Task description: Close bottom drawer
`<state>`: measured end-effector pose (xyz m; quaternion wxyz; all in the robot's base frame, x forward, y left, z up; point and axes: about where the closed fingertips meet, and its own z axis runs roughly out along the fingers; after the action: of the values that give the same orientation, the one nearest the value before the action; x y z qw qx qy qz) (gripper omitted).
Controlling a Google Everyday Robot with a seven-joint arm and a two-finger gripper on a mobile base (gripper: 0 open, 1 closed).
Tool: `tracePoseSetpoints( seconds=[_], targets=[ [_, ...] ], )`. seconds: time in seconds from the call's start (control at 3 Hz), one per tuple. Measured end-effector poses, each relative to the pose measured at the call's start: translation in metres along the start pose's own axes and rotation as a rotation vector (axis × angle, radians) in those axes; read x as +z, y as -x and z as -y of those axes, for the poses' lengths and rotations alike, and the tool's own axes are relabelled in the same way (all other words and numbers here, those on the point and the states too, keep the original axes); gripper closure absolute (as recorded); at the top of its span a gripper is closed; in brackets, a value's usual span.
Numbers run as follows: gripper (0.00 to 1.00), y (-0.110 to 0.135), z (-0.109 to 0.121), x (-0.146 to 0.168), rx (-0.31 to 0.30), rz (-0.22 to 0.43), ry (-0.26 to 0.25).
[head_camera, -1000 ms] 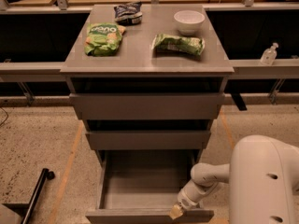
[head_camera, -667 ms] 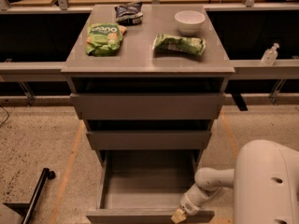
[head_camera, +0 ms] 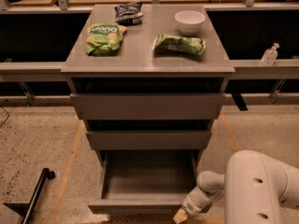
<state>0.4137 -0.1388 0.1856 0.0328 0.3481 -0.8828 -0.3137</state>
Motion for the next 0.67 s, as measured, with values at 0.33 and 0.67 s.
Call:
tracePoseSetpoints(
  seconds=[0.33, 0.67],
  targets=[
    [1.00, 0.000, 0.000, 0.000, 0.000, 0.000, 0.000],
    [1.00, 0.013, 0.007, -0.001, -0.018, 0.023, -0.021]
  ],
)
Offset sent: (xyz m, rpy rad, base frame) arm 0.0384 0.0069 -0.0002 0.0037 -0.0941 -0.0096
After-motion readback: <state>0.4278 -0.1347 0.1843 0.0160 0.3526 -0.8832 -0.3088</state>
